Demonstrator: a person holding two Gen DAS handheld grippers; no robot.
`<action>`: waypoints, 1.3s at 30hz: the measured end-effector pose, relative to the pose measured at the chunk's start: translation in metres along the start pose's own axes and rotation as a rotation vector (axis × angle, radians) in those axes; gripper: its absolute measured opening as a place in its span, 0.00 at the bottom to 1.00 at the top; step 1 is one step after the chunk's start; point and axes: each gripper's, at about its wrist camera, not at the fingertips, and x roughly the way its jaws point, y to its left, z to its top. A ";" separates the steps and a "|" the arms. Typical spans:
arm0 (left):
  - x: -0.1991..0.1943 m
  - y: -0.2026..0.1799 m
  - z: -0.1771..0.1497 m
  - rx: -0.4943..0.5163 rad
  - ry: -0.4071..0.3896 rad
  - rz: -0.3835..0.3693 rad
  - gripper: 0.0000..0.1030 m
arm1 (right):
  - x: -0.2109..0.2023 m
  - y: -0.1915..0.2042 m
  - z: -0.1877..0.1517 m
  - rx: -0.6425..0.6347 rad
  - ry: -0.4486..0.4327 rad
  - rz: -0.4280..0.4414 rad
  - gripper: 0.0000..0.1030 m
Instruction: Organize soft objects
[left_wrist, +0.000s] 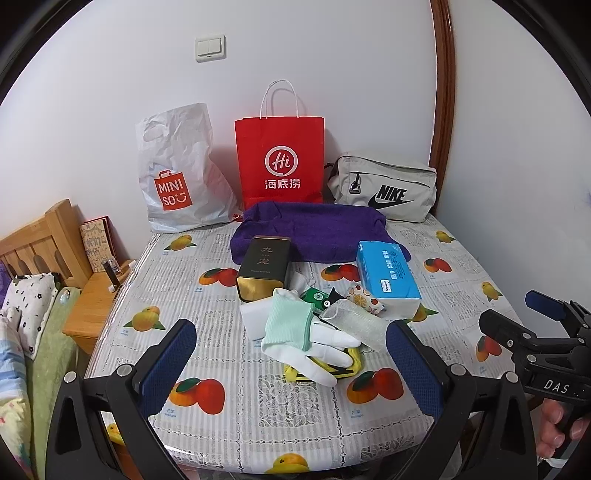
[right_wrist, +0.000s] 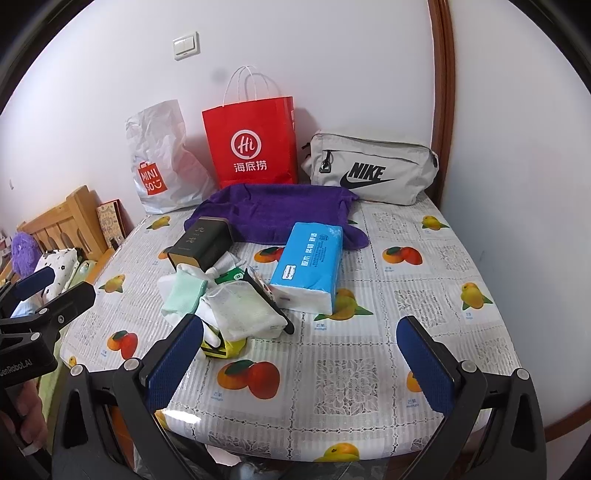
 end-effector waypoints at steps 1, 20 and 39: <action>0.000 0.001 0.001 -0.002 0.002 -0.001 1.00 | 0.000 0.000 0.000 0.000 0.000 0.001 1.00; -0.003 0.002 0.001 -0.001 -0.004 -0.011 1.00 | -0.004 0.004 -0.001 -0.009 -0.011 0.004 1.00; -0.004 0.004 -0.002 -0.002 -0.006 -0.027 1.00 | -0.003 0.006 -0.002 -0.004 -0.005 0.004 1.00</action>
